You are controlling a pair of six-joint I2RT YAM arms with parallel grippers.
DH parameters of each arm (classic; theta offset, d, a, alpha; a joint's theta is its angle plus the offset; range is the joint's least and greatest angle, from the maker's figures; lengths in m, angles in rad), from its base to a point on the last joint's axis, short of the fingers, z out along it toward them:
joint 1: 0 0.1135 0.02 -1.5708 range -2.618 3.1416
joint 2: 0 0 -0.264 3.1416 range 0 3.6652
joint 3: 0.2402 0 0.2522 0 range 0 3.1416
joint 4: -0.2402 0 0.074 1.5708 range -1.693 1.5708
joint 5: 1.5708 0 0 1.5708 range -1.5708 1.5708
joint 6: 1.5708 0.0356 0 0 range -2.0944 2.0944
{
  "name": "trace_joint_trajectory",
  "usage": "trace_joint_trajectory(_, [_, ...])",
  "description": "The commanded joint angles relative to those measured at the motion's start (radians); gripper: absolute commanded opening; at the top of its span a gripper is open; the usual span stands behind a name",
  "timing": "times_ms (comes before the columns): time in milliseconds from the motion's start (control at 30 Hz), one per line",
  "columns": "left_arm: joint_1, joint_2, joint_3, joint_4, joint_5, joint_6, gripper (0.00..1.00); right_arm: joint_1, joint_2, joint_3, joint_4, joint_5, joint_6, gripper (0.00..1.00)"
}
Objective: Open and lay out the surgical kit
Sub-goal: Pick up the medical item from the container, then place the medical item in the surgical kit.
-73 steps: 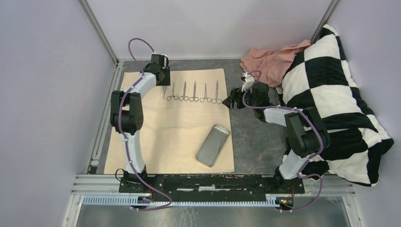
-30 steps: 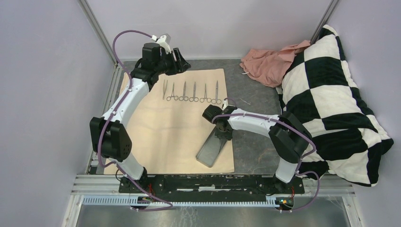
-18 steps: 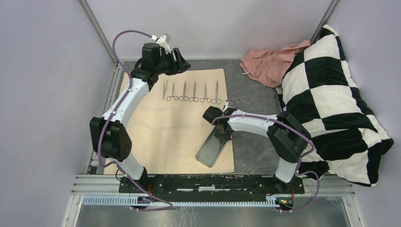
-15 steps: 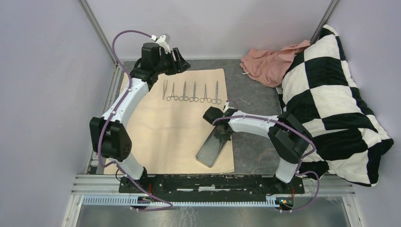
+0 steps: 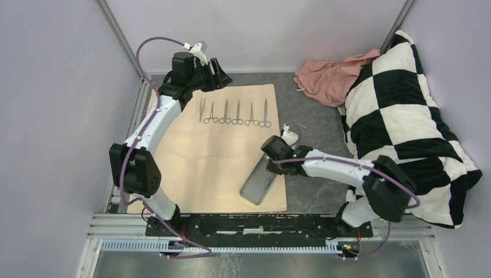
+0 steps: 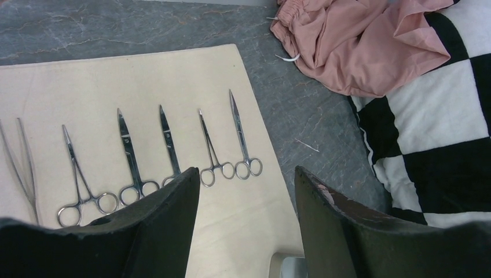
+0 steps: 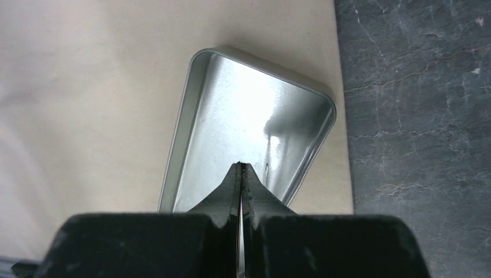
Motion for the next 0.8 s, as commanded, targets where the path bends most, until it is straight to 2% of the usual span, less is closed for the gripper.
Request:
trace_joint_trajectory(0, [0.004, -0.044, 0.017, 0.037, 0.032, -0.021, 0.67, 0.004, -0.176, -0.155, 0.28, 0.014, -0.082, 0.0])
trace_joint_trajectory(167, [-0.03, -0.078, 0.01, 0.037, 0.042, -0.012, 0.68, -0.005, -0.298, -0.243, 0.492, -0.006, -0.308, 0.0])
trace_joint_trajectory(233, [-0.036, -0.129, -0.037, 0.049, 0.13, -0.028, 0.68, -0.018, -0.314, -0.243, 0.584, -0.092, -0.429, 0.0])
trace_joint_trajectory(300, [-0.024, -0.216, -0.139, 0.061, 0.226, -0.047, 0.68, -0.036, -0.319, -0.23, 0.635, -0.224, -0.519, 0.0])
trace_joint_trajectory(433, [-0.016, -0.468, -0.474, 0.183, 0.358, -0.116, 0.73, -0.085, -0.328, -0.215, 0.712, -0.432, -0.629, 0.0])
trace_joint_trajectory(533, [-0.017, -0.613, -0.706, 0.342, 0.471, -0.234, 0.74, -0.152, -0.338, -0.23, 0.798, -0.642, -0.672, 0.0])
trace_joint_trajectory(633, [-0.02, -0.727, -0.984, 0.683, 0.568, -0.479, 0.75, -0.226, -0.335, -0.285, 1.022, -0.904, -0.559, 0.0])
trace_joint_trajectory(700, [-0.033, -0.793, -1.117, 0.91, 0.559, -0.623, 0.79, -0.245, -0.316, -0.306, 1.206, -1.026, -0.461, 0.0])
trace_joint_trajectory(767, [-0.073, -0.825, -1.177, 1.009, 0.519, -0.659, 0.82, -0.249, -0.302, -0.316, 1.33, -1.086, -0.377, 0.0])
